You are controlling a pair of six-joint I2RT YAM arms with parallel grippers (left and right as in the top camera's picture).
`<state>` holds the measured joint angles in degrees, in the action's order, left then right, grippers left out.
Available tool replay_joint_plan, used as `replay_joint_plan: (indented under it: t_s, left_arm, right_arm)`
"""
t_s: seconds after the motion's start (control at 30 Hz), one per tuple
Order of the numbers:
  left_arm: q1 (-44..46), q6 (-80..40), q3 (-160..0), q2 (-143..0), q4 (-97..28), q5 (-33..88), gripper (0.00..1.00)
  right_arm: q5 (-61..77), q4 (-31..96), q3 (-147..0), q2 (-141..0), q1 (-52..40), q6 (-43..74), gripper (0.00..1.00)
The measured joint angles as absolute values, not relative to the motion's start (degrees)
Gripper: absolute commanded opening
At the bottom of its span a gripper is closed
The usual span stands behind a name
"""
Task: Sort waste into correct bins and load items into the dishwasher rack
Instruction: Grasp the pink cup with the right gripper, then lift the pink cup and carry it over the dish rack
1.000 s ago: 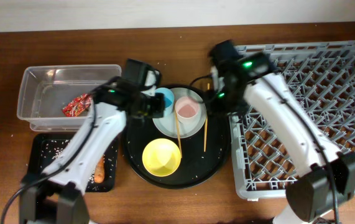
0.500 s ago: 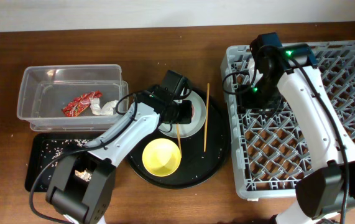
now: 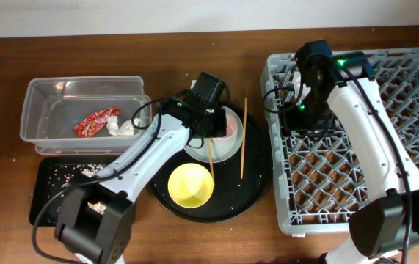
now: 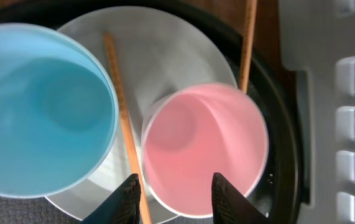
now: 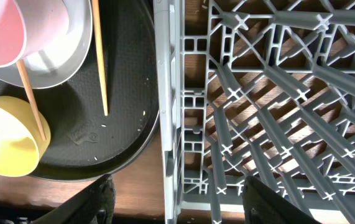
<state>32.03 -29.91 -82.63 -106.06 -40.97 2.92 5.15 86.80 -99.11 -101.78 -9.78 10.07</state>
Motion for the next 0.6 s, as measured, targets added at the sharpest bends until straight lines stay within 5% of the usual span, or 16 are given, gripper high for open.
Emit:
replay_joint_plan:
  t_s: [0.1,0.2,0.3,0.6]
  left_arm:
    - [32.21,-30.09,-82.63,-108.73,-40.95,2.72,0.36]
    - [32.64,-30.35,-82.63,-108.77,-40.73,2.68,0.13]
    - [33.8,-30.94,-82.63,-108.77,-40.73,2.52,0.01]
    - [33.54,-29.39,-83.18,-106.96,-42.98,1.39,0.0]
  right_arm:
    - [5.15,86.8,-99.11,-101.78,-9.78,10.02,0.65]
    - [5.15,86.87,-99.11,-101.78,-9.78,9.89,0.66]
    - [4.54,87.02,-99.11,-101.78,-9.76,8.56,0.66]
    - [4.27,93.56,-107.48,-101.73,-6.63,6.39,0.69]
